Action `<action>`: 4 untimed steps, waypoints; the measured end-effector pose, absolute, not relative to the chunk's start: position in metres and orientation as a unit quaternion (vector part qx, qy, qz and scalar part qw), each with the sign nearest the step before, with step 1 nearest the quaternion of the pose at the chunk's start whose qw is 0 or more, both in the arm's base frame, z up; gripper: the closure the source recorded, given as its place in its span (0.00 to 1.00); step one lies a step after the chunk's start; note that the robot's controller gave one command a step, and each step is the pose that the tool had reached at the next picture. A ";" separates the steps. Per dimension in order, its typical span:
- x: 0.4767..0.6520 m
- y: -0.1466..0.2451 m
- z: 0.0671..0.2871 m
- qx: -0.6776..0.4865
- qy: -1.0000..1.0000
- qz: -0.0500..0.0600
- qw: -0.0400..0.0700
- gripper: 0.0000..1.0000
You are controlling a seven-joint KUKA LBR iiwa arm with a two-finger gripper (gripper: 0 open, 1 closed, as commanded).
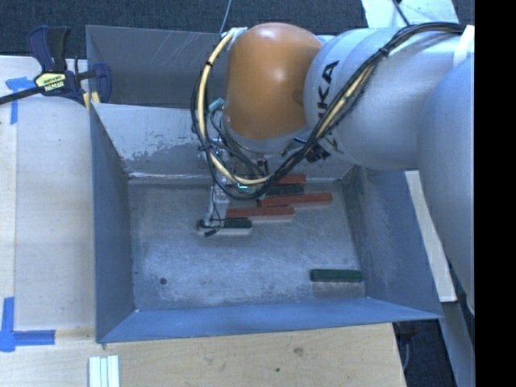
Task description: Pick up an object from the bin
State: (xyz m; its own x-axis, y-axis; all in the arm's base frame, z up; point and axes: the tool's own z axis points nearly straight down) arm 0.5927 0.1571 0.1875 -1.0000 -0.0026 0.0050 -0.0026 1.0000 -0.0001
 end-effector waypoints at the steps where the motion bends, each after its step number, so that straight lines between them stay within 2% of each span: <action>1: 0.595 0.156 0.192 0.000 -1.000 -0.001 -0.002 0.00; 2: 0.595 0.114 0.129 0.034 -0.999 -0.001 -0.004 0.00; 3: 0.592 0.079 0.084 0.058 -0.998 0.001 0.004 0.00; 4: 0.604 0.078 0.135 0.015 -1.000 -0.001 -0.005 0.00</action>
Offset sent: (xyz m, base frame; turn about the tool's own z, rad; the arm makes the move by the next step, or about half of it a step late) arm 0.0007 -0.0827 -0.1175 -0.1170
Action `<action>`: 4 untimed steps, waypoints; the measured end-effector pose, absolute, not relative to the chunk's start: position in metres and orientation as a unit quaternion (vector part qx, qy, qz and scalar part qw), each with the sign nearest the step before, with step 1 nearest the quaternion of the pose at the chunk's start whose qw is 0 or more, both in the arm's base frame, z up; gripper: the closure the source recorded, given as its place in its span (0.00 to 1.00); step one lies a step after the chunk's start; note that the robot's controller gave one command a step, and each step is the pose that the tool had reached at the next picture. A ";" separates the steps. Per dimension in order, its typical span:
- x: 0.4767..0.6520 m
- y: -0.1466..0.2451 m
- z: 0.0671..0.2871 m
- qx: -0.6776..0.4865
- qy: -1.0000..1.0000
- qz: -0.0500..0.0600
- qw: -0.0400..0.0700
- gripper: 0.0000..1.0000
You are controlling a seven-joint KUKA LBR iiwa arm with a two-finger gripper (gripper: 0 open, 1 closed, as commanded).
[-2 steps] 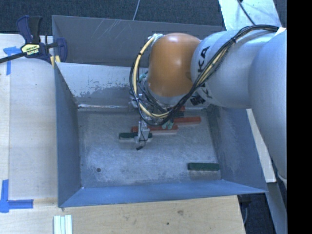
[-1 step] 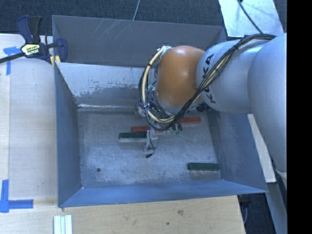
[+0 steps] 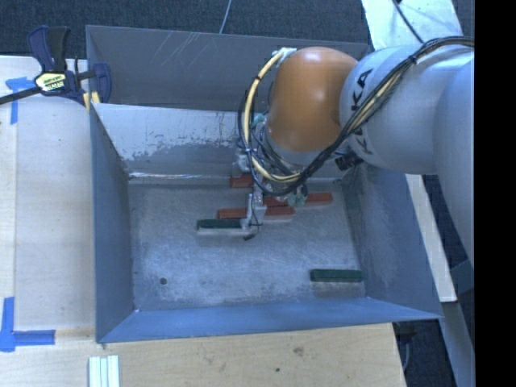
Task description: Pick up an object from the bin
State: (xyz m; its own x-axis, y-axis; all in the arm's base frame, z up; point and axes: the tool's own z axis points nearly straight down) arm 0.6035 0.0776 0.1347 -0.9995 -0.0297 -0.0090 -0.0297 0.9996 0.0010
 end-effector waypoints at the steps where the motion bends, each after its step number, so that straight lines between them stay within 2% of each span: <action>1: 0.598 0.087 0.067 -0.053 0.999 0.000 0.000 0.00; 2: 0.593 0.065 0.070 0.033 0.999 0.000 0.001 1.00; 4: 0.592 0.065 0.073 0.034 0.999 0.000 0.000 1.00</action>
Offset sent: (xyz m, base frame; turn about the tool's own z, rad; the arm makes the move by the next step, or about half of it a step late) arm -0.0109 -0.0120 -0.0647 0.0964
